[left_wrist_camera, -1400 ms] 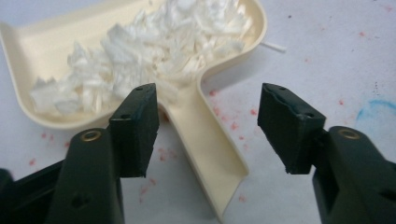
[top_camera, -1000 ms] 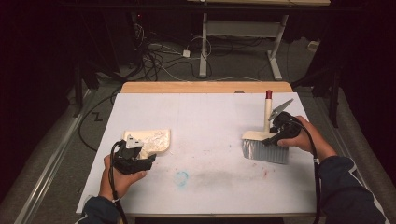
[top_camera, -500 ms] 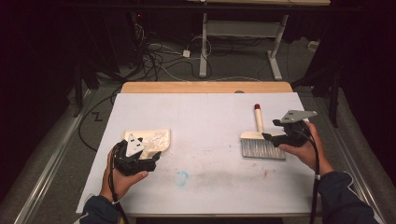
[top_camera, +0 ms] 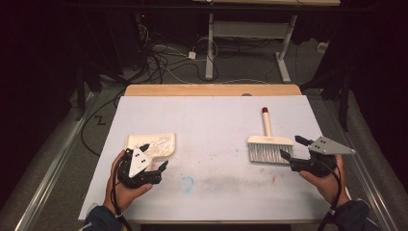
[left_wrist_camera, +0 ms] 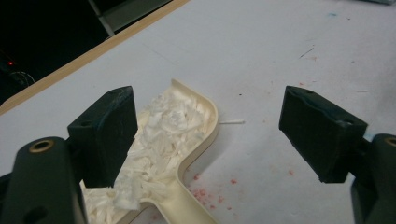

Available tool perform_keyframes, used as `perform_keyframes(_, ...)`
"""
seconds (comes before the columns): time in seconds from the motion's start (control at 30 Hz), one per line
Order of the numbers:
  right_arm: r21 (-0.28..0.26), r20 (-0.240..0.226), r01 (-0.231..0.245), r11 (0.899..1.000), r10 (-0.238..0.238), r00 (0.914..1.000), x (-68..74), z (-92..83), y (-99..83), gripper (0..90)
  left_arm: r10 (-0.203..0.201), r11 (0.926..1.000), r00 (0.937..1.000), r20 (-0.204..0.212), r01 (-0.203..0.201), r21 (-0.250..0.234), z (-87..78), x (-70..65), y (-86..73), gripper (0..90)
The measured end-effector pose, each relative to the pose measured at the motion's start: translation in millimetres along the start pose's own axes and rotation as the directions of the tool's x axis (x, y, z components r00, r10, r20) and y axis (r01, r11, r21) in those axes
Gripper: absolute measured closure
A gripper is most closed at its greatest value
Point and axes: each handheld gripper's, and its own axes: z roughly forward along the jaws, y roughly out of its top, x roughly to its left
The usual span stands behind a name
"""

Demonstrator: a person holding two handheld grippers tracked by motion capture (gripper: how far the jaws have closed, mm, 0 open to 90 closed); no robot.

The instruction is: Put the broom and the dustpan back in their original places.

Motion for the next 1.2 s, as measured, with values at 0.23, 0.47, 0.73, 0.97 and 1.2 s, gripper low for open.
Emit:
perform_keyframes(0.23, -0.007, 0.057, 0.054, 0.999, -0.053, 0.9969, 17.6, -10.6, -14.2, 23.9, 0.016, 0.9998, 0.9999, -0.004, -0.016, 0.010, 0.2, -10.5, -10.7, 18.4)
perform_keyframes(0.47, 0.004, 0.050, 0.036, 0.999, -0.036, 0.9981, 27.9, -16.5, -28.1, 22.0, 0.040, 0.9986, 0.9992, -0.006, -0.040, 0.034, -3.1, -23.1, -22.3, 18.4)
perform_keyframes(0.73, 0.000, 0.051, 0.027, 1.000, -0.026, 0.9984, 34.3, -18.6, -35.9, 21.6, 0.034, 0.9988, 0.9994, 0.000, -0.034, 0.035, -5.1, -28.9, -26.1, 18.4)
perform_keyframes(0.97, 0.002, 0.067, 0.045, 0.999, -0.045, 0.9967, 40.4, -20.7, -37.9, 21.0, 0.040, 0.9980, 0.9991, 0.009, -0.041, 0.049, -3.6, -30.0, -27.7, 18.4)
perform_keyframes(1.2, -0.015, 0.078, 0.049, 0.999, -0.048, 0.9958, 44.8, -22.8, -36.4, 19.4, 0.044, 0.9985, 0.9989, 0.013, -0.045, 0.031, -4.9, -30.1, -26.5, 17.9)
